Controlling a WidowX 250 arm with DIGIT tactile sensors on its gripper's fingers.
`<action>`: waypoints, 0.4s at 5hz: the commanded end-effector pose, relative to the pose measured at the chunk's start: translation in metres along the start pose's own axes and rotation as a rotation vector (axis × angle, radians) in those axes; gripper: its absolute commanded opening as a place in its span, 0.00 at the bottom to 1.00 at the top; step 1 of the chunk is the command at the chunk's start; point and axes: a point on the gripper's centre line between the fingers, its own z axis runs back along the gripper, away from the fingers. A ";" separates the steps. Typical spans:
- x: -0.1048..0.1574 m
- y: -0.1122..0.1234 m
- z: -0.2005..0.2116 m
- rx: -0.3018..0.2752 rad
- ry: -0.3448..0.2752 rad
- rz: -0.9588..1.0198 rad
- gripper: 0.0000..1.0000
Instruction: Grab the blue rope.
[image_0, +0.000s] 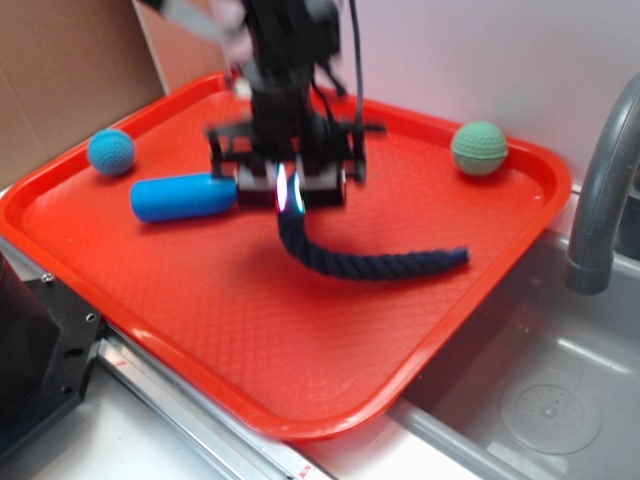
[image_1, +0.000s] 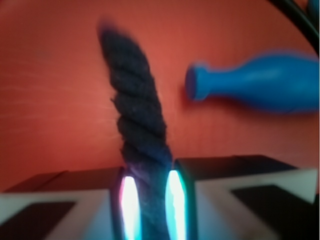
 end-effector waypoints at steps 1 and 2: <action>0.013 0.005 0.088 -0.212 0.091 -0.373 0.00; 0.013 0.017 0.133 -0.228 0.063 -0.422 0.00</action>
